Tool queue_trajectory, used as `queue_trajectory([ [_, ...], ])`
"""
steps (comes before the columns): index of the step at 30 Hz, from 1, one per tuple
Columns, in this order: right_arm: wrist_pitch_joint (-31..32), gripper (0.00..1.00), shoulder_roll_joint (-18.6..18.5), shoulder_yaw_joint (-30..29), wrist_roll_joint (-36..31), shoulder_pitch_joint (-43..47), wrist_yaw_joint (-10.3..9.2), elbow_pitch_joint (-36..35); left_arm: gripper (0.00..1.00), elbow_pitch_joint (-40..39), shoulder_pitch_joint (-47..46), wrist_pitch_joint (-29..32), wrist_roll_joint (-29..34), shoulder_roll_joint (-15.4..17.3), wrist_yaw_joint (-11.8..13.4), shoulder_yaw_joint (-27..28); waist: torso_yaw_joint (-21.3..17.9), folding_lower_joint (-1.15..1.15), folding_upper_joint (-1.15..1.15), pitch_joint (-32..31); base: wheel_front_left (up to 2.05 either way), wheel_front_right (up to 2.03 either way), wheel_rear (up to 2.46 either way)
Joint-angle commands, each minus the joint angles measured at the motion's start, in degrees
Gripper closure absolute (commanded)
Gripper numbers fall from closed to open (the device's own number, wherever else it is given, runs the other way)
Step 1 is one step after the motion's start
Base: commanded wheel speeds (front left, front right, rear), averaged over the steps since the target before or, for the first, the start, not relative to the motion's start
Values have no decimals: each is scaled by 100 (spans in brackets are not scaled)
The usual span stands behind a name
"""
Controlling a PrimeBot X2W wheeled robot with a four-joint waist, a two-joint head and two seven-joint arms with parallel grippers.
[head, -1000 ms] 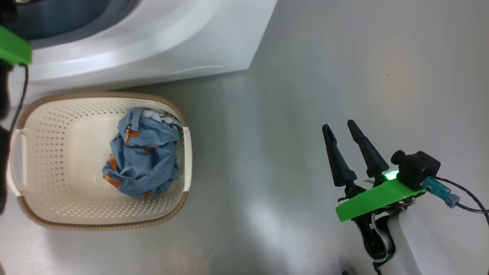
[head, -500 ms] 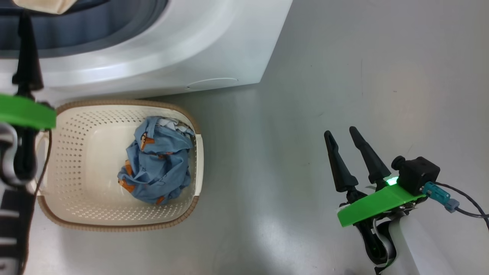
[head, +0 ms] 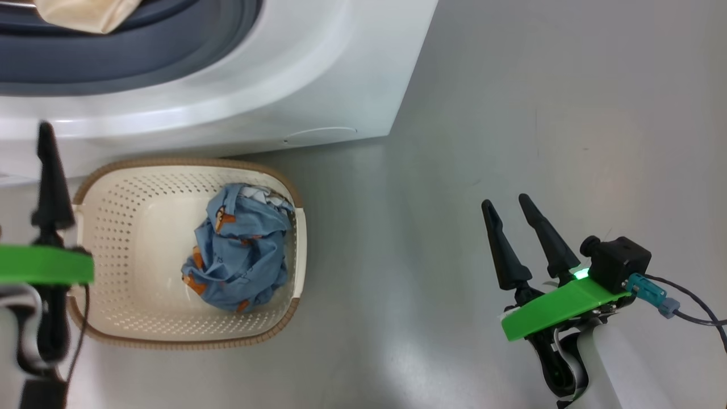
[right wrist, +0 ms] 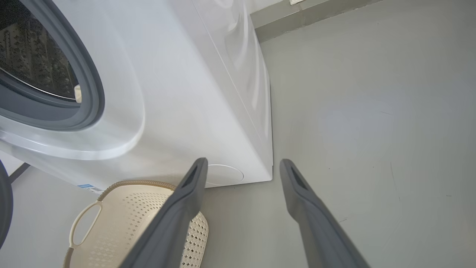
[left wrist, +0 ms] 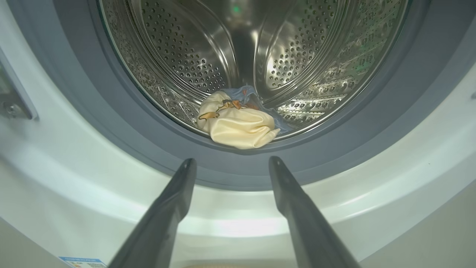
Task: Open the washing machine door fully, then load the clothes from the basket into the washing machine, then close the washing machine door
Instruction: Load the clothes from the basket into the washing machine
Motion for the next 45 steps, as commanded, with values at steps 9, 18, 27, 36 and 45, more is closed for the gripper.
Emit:
queue_trajectory([
  [9, -68, 0, 36, 88, -64, 313, 9, -26, 0, -412, 904, -36, 371, -222, -109, 577, 41, 0, 0, -469, 0, 0, 0],
  [18, -68, 0, 36, -46, -379, 510, 9, -151, 0, -613, 1463, -36, 842, -559, -290, 742, 79, 0, 0, -934, 0, 0, 0],
  [27, -68, 0, 36, -154, -598, 794, 9, -237, 0, -754, 2053, -36, 1184, -898, -400, 981, 27, 0, 0, -1518, 0, 0, 0],
  [36, -68, 0, 36, -193, -990, 1106, 9, -536, 0, -1065, 2654, -36, 1490, -1170, -491, 1335, -74, 0, 0, -2065, 0, 0, 0],
  [45, -68, 0, 36, -273, -1214, 1439, 9, -734, 0, -1204, 3163, -36, 1696, -1390, -541, 1475, -83, 0, 0, -2491, 0, 0, 0],
])
